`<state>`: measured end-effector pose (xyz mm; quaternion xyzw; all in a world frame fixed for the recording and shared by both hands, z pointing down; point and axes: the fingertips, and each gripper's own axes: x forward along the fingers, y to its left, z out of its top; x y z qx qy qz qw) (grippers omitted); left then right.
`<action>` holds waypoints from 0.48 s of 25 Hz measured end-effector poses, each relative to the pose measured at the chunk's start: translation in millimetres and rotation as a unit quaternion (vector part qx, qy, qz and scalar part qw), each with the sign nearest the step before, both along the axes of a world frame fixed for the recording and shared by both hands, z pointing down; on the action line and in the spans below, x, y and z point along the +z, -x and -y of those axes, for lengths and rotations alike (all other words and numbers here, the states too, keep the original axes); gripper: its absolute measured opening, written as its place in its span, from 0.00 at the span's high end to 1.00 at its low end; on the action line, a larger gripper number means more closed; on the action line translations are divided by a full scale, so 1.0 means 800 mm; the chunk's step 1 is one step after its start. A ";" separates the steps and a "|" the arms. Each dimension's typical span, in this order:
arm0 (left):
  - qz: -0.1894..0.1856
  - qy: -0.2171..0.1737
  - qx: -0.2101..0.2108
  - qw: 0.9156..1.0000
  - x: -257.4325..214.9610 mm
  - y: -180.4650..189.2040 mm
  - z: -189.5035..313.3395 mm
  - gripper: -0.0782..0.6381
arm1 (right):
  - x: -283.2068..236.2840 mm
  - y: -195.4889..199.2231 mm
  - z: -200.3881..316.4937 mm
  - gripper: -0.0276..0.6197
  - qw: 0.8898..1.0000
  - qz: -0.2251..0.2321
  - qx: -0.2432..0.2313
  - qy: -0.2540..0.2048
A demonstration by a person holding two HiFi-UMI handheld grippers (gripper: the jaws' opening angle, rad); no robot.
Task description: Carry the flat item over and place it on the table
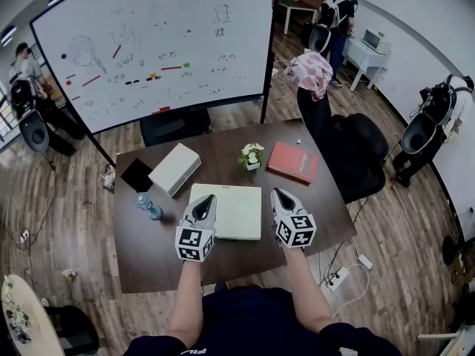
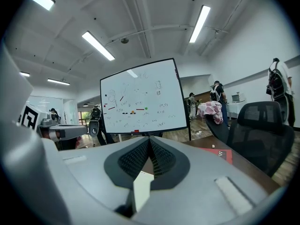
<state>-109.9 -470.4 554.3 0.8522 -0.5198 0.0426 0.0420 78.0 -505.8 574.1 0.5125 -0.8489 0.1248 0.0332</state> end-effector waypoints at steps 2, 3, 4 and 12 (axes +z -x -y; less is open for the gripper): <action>-0.004 0.000 -0.001 1.000 -0.001 0.001 -0.001 0.89 | -0.001 0.000 -0.001 0.95 1.000 -0.005 -0.003 0.000; -0.006 -0.001 -0.002 1.000 -0.002 0.002 -0.001 0.89 | -0.002 0.002 -0.001 0.95 1.000 -0.009 -0.006 -0.001; -0.007 -0.001 -0.001 1.000 -0.003 0.002 -0.002 0.89 | -0.003 0.003 -0.002 0.95 1.000 -0.013 -0.009 -0.003; -0.002 0.002 -0.009 1.000 -0.003 0.007 -0.004 0.89 | -0.008 0.014 -0.010 0.95 0.999 -0.041 -0.027 -0.020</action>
